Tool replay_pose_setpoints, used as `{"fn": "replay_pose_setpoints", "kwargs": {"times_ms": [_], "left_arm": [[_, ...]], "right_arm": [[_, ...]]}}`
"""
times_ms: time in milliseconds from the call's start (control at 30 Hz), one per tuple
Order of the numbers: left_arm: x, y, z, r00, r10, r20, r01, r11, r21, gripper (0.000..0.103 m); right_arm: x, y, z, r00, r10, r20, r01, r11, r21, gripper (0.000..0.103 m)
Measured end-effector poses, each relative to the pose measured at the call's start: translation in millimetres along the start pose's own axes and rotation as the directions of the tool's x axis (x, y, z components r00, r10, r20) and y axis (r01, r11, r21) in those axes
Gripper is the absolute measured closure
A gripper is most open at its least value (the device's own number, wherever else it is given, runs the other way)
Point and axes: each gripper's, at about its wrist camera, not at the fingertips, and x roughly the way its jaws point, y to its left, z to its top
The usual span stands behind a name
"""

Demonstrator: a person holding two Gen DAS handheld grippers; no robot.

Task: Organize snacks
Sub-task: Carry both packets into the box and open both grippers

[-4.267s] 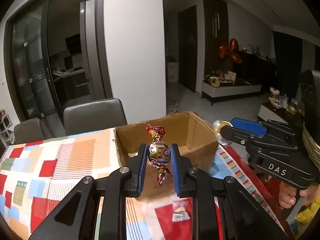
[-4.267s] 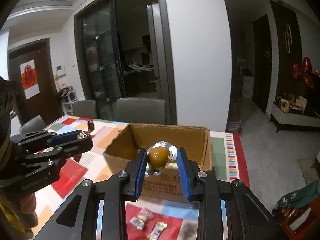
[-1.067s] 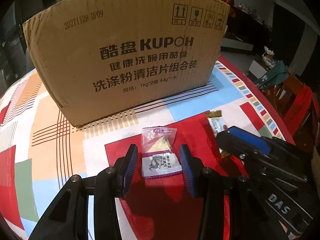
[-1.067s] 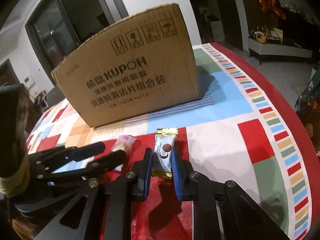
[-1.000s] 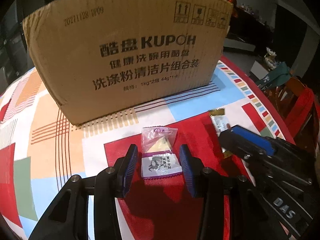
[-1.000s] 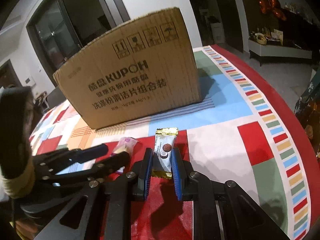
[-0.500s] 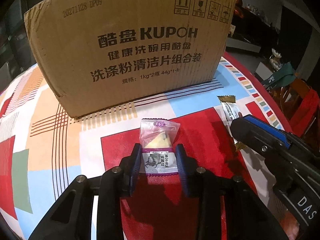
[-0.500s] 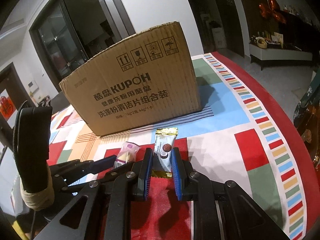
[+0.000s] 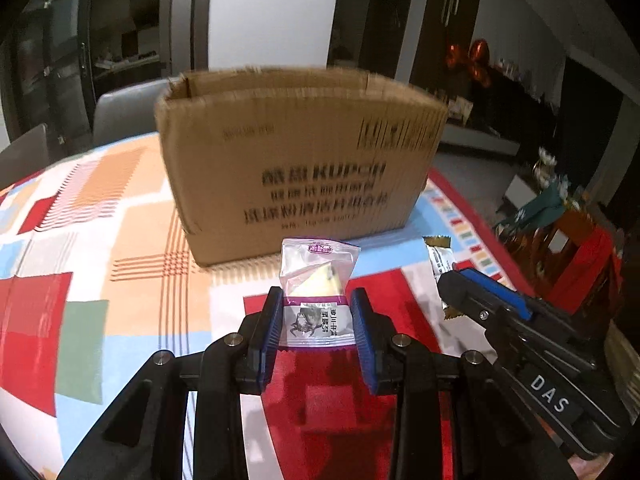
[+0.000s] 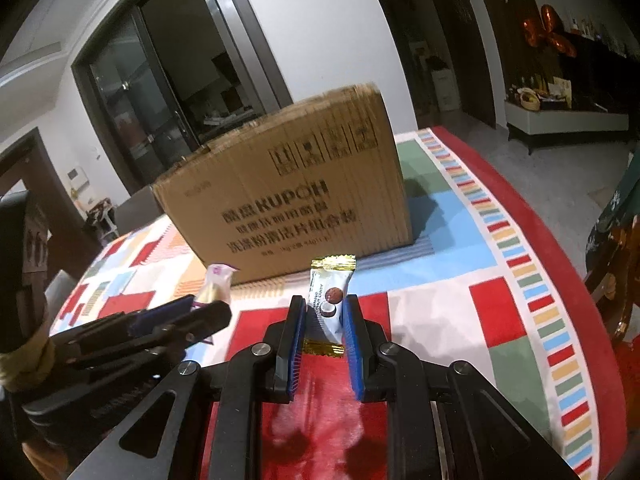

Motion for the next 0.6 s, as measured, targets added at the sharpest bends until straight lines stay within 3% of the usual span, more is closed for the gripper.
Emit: {"fn": "replay_pose_setpoints", "kwargs": {"times_ms": [367, 600], "left_arm": [[-65, -6, 26, 0.987, -0.023, 0.161, 0.020, 1.000, 0.018, 0.069], [-85, -7, 52, 0.975, -0.019, 0.222, 0.012, 0.999, 0.031, 0.069]], "right_arm": [[-50, 23, 36, 0.990, 0.042, 0.134, -0.035, 0.998, -0.058, 0.082], [-58, 34, 61, 0.982, 0.068, 0.175, -0.049, 0.993, -0.110, 0.082]]}}
